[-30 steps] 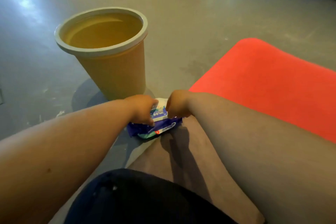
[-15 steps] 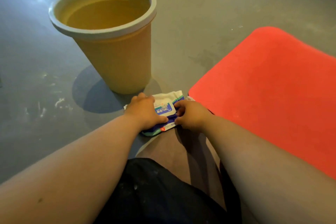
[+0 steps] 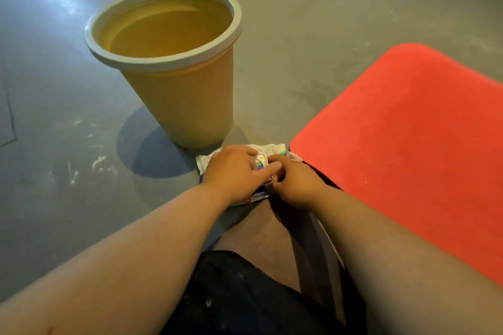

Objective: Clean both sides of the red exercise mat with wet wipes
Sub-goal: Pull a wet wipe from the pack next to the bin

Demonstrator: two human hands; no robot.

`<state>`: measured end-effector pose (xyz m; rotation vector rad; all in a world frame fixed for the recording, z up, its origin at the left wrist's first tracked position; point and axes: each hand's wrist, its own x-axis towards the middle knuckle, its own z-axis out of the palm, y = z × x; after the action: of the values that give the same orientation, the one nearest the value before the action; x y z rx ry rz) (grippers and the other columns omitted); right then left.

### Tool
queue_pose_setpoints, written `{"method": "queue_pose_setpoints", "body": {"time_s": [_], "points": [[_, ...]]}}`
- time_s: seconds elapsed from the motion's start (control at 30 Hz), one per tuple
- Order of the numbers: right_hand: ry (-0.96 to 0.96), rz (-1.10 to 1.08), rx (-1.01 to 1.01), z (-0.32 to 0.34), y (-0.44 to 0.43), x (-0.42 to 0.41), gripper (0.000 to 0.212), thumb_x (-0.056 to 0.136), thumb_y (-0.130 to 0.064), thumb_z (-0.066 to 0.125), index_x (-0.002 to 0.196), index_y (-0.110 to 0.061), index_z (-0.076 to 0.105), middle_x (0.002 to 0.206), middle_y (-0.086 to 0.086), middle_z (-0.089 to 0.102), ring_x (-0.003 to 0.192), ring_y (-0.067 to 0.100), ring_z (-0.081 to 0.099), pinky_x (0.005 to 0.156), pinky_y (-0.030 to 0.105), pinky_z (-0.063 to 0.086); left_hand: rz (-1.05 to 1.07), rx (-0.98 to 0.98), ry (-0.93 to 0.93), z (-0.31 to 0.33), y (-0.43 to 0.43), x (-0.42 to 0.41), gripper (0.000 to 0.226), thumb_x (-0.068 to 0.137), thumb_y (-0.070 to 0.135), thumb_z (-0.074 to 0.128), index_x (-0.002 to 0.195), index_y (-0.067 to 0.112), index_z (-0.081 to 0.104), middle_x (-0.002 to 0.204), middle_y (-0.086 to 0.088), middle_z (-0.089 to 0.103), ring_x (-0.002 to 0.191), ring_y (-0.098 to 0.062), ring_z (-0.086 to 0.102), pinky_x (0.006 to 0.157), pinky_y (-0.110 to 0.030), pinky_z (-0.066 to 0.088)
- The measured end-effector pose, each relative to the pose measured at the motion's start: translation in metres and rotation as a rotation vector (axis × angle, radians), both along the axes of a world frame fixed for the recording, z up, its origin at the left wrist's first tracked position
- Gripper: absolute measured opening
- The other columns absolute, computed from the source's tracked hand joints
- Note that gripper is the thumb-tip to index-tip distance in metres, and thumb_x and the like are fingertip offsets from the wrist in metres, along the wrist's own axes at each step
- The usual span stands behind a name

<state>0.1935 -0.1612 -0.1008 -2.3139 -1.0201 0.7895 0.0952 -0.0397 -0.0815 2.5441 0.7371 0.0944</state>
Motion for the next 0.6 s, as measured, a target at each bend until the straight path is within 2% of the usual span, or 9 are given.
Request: {"method": "queue_pose_setpoints", "body": {"time_s": [0.07,0.1,0.17,0.23,0.3,0.37,0.47,0.53,0.6], "points": [[0.019,0.004,-0.003,-0.001,-0.001,0.000,0.057,0.085,-0.020,0.065,0.137,-0.027,0.042,0.090,-0.005,0.064,0.081,0.012,0.057,0.066,0.020,0.039,0.008,-0.111,0.077,0.004,-0.002,0.002,0.038,0.096,0.044,0.045,0.075,0.019,0.065,0.102,-0.004,0.070,0.089,-0.021,0.058,0.071,-0.030,0.041],[0.030,0.009,-0.005,-0.001,-0.002,0.000,0.062,0.085,-0.020,0.065,0.140,-0.028,0.038,0.088,-0.006,0.063,0.080,0.011,0.057,0.066,0.019,0.039,0.010,-0.136,0.106,0.005,0.000,0.002,0.031,0.098,0.034,0.044,0.085,0.018,0.067,0.106,-0.007,0.070,0.091,-0.023,0.059,0.073,-0.031,0.044],[0.039,0.039,-0.012,-0.002,-0.003,-0.001,0.074,0.085,-0.022,0.066,0.147,-0.032,0.026,0.091,-0.008,0.061,0.081,0.008,0.056,0.066,0.017,0.040,0.032,-0.230,0.115,0.000,0.004,-0.002,0.026,0.095,0.025,0.052,0.112,0.015,0.068,0.123,-0.001,0.064,0.109,-0.020,0.058,0.088,-0.028,0.045],[0.054,0.065,-0.015,-0.002,-0.004,-0.002,0.080,0.086,-0.023,0.065,0.148,-0.040,0.018,0.098,-0.009,0.058,0.088,0.009,0.056,0.074,0.020,0.044,0.019,-0.279,0.067,-0.008,0.008,-0.009,0.032,0.085,0.022,0.065,0.117,0.020,0.065,0.131,0.006,0.057,0.117,-0.014,0.053,0.093,-0.024,0.041],[0.096,0.067,-0.025,-0.001,-0.005,0.000,0.069,0.090,-0.018,0.057,0.146,-0.043,0.024,0.107,-0.007,0.058,0.094,0.013,0.056,0.082,0.026,0.048,0.021,-0.191,0.072,-0.013,0.011,-0.014,0.044,0.083,0.019,0.066,0.126,0.024,0.057,0.134,0.006,0.052,0.121,-0.015,0.049,0.095,-0.024,0.040],[0.142,0.056,-0.040,0.001,-0.005,0.003,0.059,0.093,-0.009,0.043,0.142,-0.041,0.035,0.115,-0.004,0.058,0.091,0.013,0.054,0.077,0.024,0.046,0.038,-0.014,0.125,-0.015,0.017,-0.016,0.045,0.090,0.025,0.060,0.134,0.026,0.052,0.139,0.006,0.047,0.124,-0.017,0.043,0.100,-0.028,0.037],[0.189,0.029,-0.025,0.005,-0.004,0.006,0.047,0.099,-0.014,0.032,0.138,-0.038,0.044,0.131,-0.002,0.051,0.081,0.005,0.049,0.064,0.013,0.039,0.053,0.081,0.135,-0.015,0.019,-0.014,0.041,0.090,0.043,0.060,0.128,0.027,0.059,0.131,0.007,0.049,0.118,-0.016,0.047,0.091,-0.028,0.040],[0.203,0.020,0.012,0.004,-0.004,0.006,0.040,0.102,-0.025,0.032,0.138,-0.037,0.044,0.139,-0.003,0.046,0.094,0.004,0.046,0.076,0.013,0.036,0.086,0.042,0.087,-0.014,0.015,-0.011,0.043,0.084,0.055,0.063,0.117,0.027,0.063,0.122,0.008,0.049,0.110,-0.014,0.050,0.081,-0.025,0.040],[0.210,0.006,0.027,0.002,-0.003,0.004,0.038,0.101,-0.033,0.037,0.138,-0.038,0.043,0.140,-0.003,0.046,0.104,0.007,0.043,0.086,0.020,0.036,0.052,0.091,0.114,-0.012,0.011,-0.006,0.036,0.086,0.053,0.061,0.112,0.027,0.063,0.119,0.007,0.049,0.109,-0.015,0.049,0.079,-0.026,0.041]]}}
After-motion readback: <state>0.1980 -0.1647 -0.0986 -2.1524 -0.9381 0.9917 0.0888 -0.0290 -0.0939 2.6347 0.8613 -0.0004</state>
